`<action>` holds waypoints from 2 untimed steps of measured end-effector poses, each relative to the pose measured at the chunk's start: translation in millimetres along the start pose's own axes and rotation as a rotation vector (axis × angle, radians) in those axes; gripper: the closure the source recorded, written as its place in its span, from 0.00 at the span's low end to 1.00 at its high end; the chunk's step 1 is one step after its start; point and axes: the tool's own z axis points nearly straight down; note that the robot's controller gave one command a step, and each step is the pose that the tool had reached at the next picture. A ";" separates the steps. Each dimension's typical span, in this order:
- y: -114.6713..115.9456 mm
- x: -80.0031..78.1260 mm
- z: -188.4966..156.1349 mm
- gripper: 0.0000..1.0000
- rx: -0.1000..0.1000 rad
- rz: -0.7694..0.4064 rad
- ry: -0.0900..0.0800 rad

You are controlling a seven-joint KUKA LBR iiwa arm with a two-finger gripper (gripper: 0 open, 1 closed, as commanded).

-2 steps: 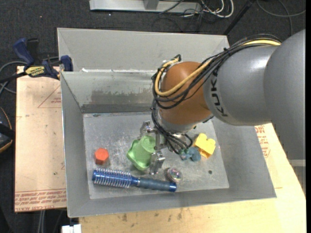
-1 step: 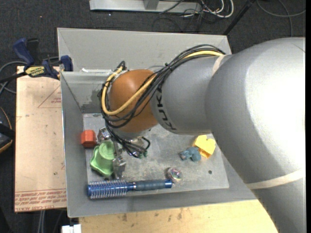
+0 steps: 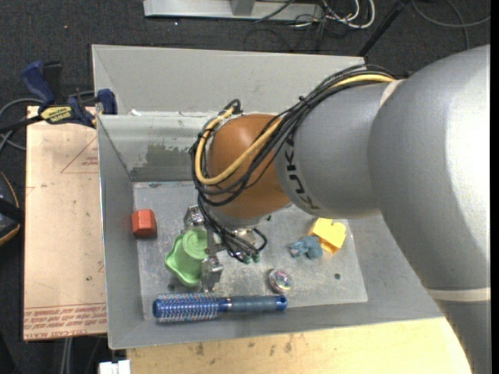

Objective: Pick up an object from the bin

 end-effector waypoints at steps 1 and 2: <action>0.5 0.3 1.1 1.00 -0.001 0.001 0.001; 0.5 0.3 1.1 0.00 -0.001 0.001 0.001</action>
Offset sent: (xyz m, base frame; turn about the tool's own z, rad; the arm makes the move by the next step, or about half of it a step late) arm 0.0000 0.0000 0.0000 0.0000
